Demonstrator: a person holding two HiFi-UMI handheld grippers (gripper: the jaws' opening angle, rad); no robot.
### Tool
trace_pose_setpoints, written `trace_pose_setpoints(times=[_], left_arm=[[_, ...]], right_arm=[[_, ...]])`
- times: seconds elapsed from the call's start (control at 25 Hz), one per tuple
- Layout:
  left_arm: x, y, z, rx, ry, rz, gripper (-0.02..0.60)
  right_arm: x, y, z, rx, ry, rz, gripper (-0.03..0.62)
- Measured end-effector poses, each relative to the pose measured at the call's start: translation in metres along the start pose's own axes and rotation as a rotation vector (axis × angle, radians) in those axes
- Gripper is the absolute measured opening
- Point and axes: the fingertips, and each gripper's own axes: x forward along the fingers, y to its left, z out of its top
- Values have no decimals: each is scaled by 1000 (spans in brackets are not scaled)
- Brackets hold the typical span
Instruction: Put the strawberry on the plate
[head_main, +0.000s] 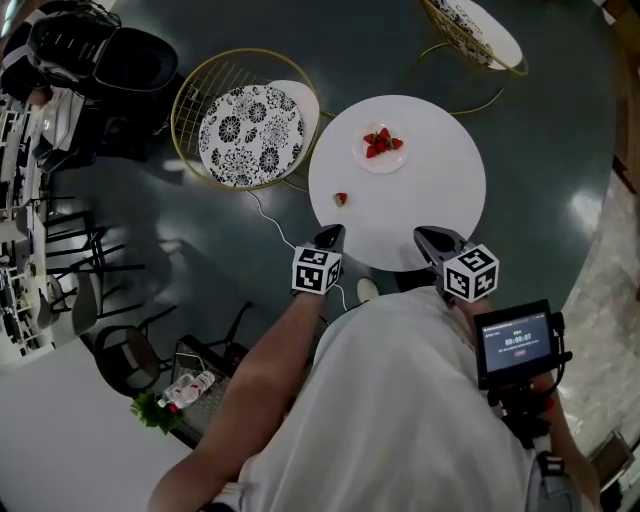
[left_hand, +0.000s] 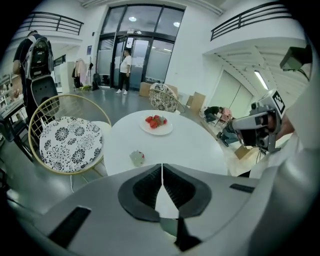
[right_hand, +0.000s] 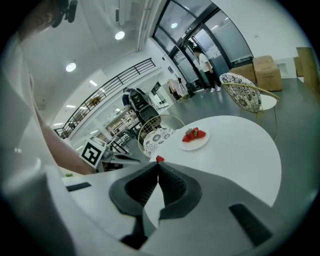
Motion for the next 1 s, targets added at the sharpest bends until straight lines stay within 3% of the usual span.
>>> trace_pose_setpoints(times=[0.44, 0.52, 0.76, 1.0], left_arm=[[37, 36, -3, -63, 94, 103, 11], [39, 42, -3, -73, 103, 117, 64], [46, 52, 1, -71, 127, 164, 103], [48, 59, -9, -100, 208, 230, 115]], right_arm=[[-4, -27, -3, 60, 7, -13, 8], [-5, -28, -4, 67, 6, -18, 8], [-10, -33, -10, 81, 5, -24, 8], [-9, -30, -9, 80, 11, -11, 8]])
